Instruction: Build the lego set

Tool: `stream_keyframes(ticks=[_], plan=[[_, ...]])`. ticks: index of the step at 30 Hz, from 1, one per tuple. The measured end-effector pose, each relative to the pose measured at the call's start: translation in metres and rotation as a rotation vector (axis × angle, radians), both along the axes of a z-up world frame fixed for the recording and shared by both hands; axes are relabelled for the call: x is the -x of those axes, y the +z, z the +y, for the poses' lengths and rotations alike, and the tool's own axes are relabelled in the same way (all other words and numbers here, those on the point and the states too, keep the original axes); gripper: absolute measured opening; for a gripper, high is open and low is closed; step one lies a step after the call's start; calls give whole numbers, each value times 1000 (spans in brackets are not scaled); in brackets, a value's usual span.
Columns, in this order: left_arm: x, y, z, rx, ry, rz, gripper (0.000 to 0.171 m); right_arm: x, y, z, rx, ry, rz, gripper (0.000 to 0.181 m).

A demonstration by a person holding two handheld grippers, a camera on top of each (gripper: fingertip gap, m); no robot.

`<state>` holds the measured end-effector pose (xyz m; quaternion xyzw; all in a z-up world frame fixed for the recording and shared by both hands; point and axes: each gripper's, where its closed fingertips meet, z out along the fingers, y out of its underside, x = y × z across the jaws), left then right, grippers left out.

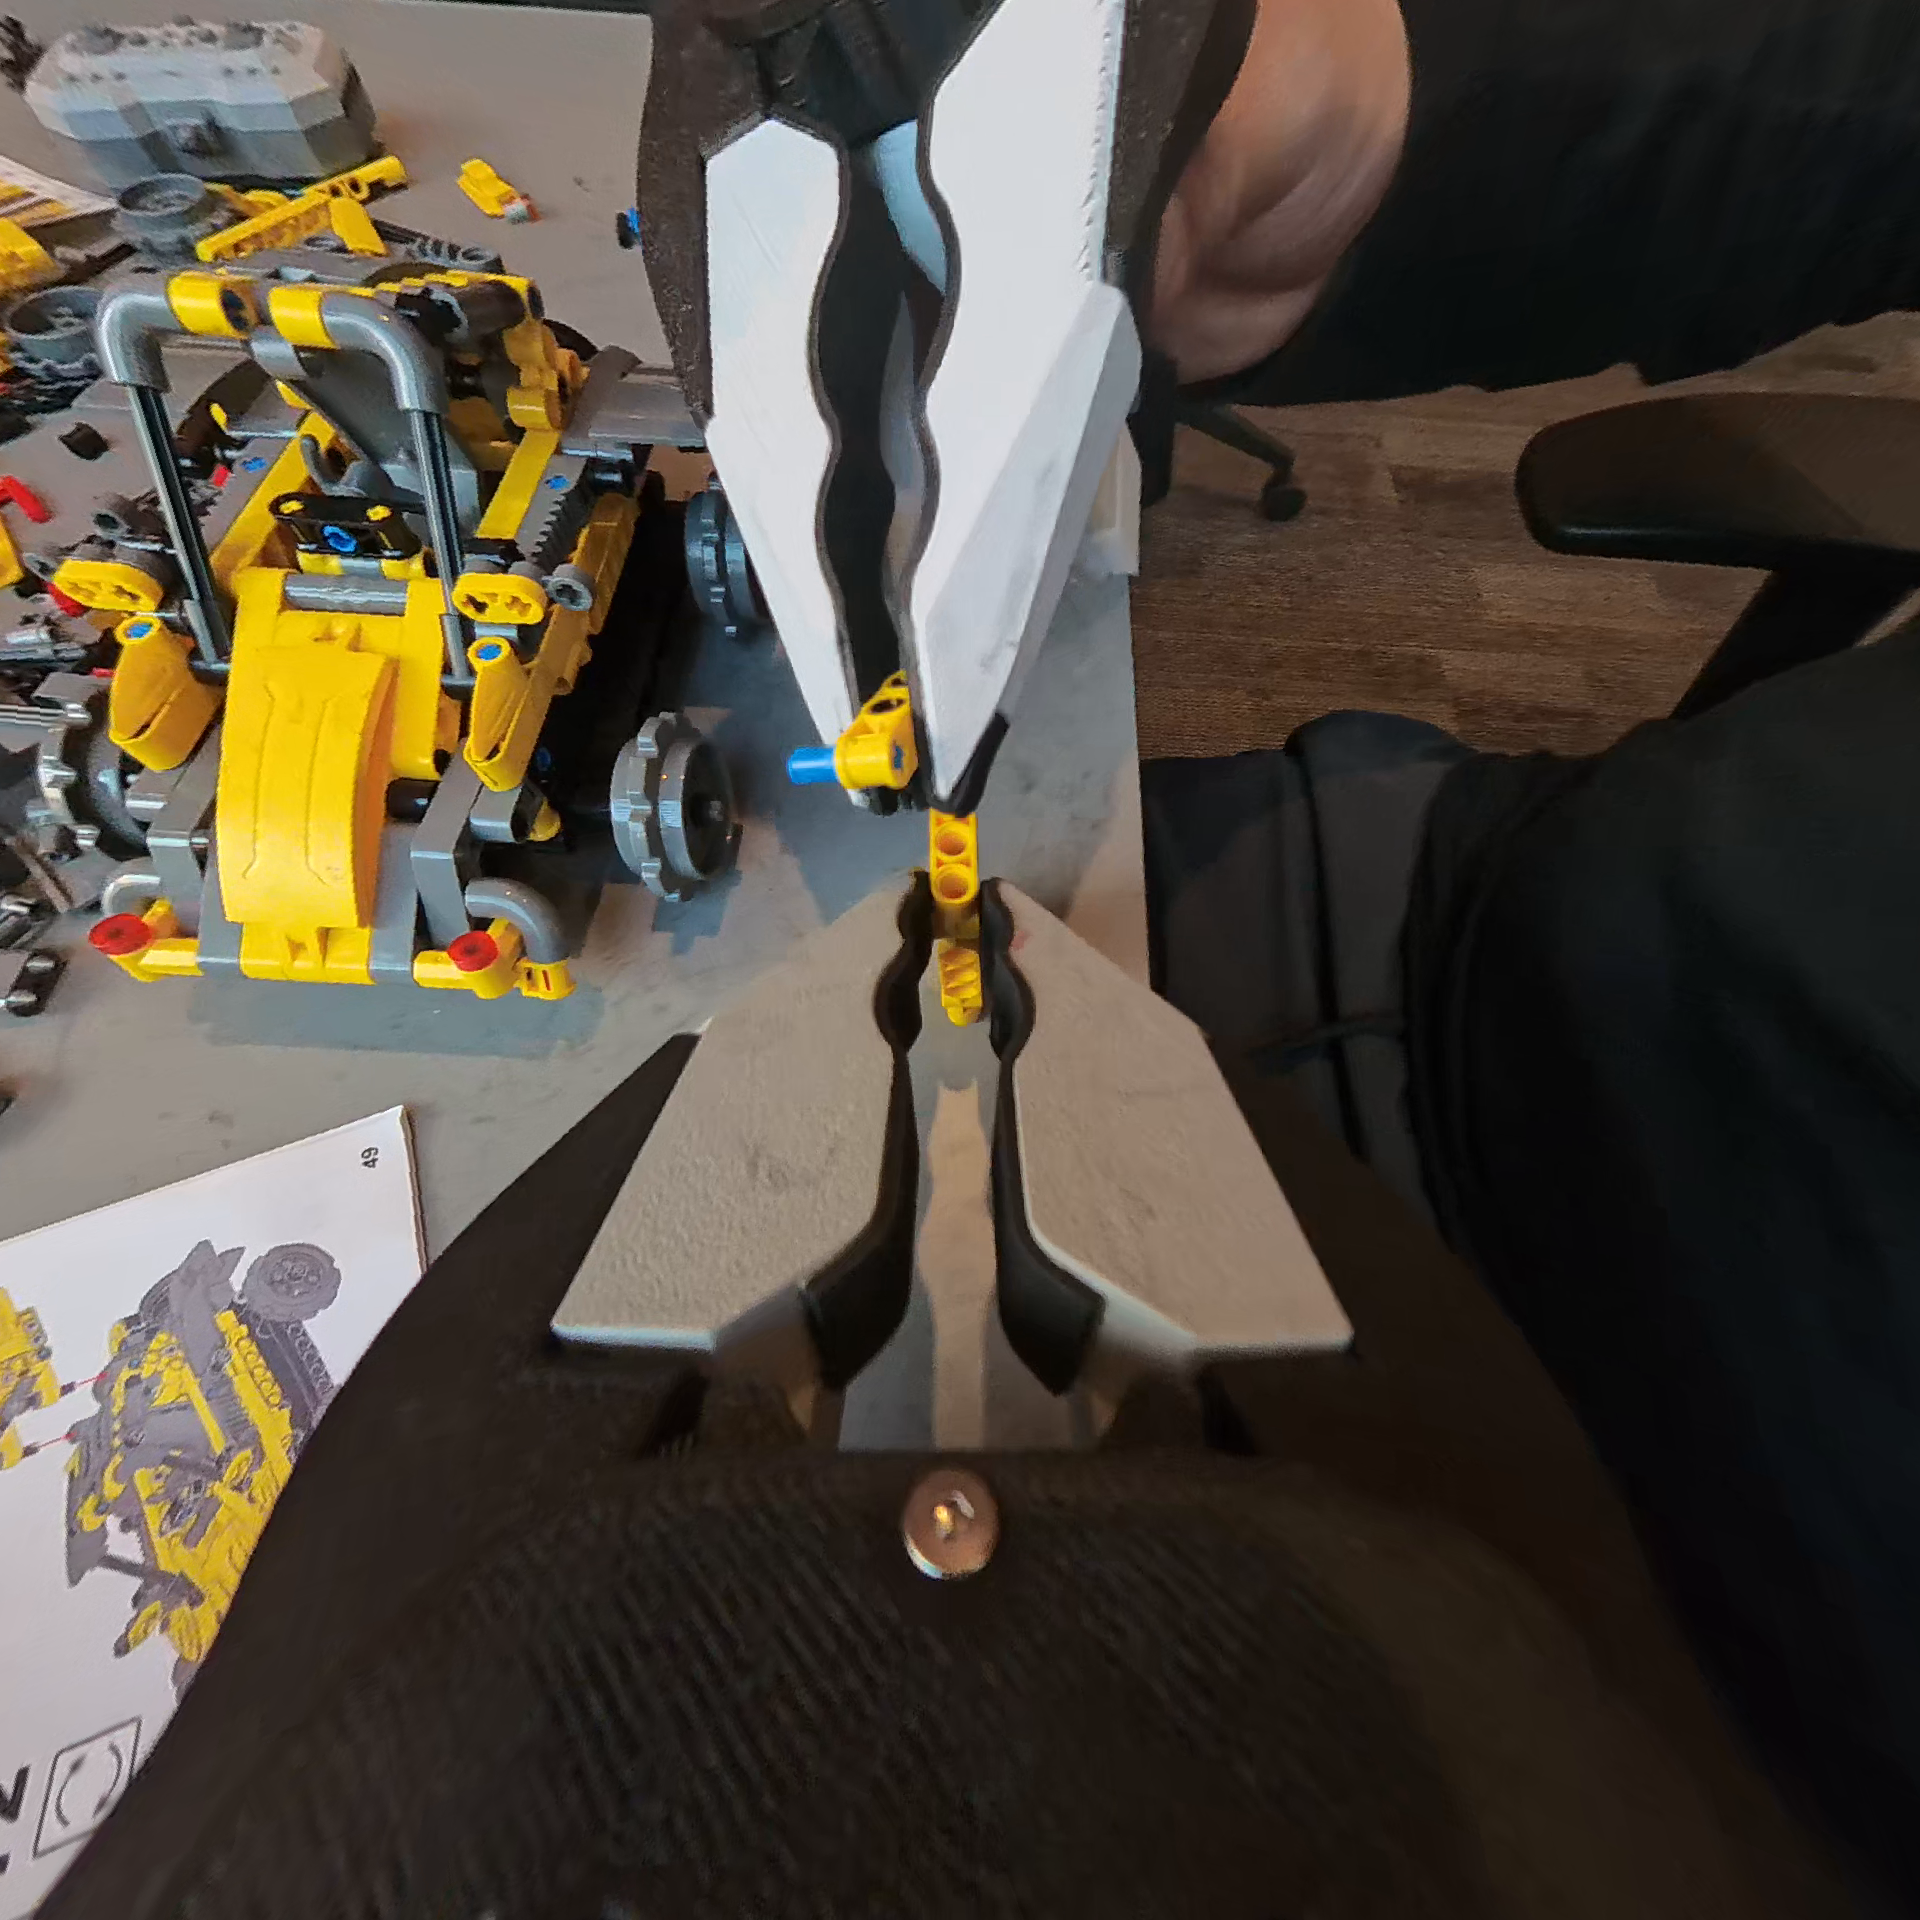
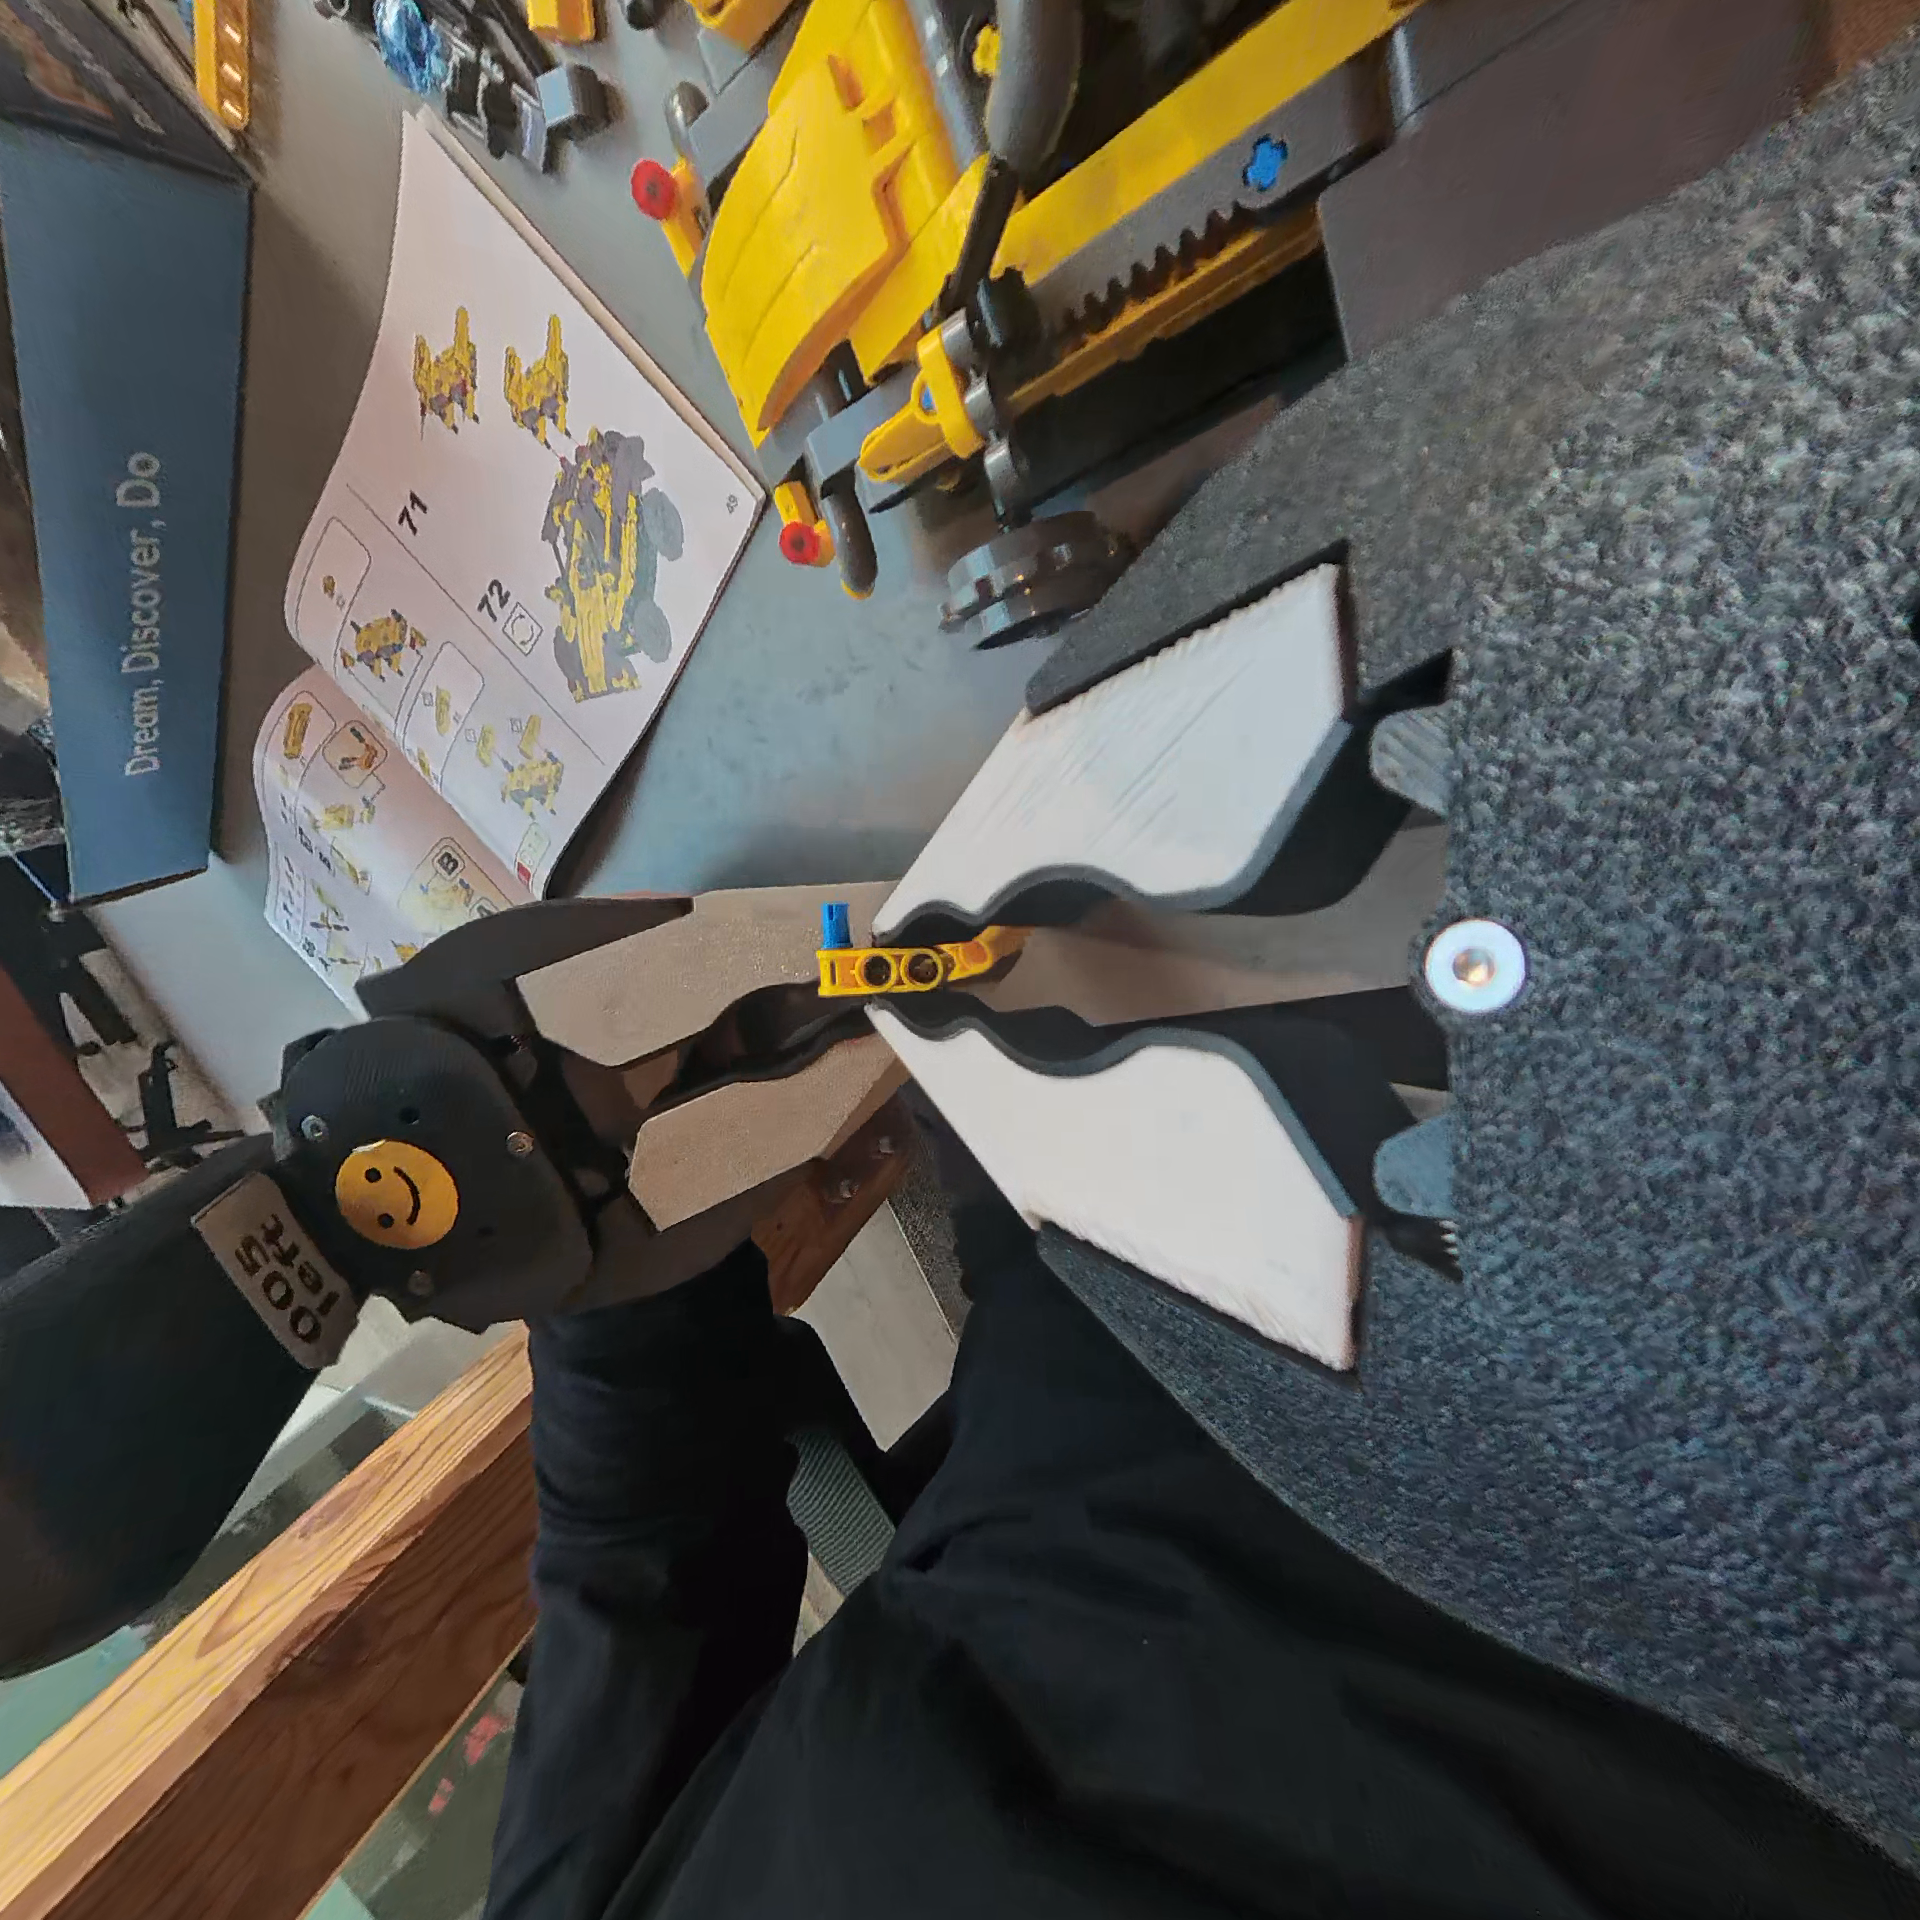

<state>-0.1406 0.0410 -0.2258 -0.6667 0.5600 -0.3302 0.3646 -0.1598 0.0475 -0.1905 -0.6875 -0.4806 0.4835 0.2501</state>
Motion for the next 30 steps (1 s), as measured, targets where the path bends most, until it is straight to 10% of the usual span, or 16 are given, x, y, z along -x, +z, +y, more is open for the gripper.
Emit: stream_keyframes(ticks=[30], plan=[[-2,-1,-2,-47,-48,6,4,-10,-6,-2,-281,24,-170,7]])
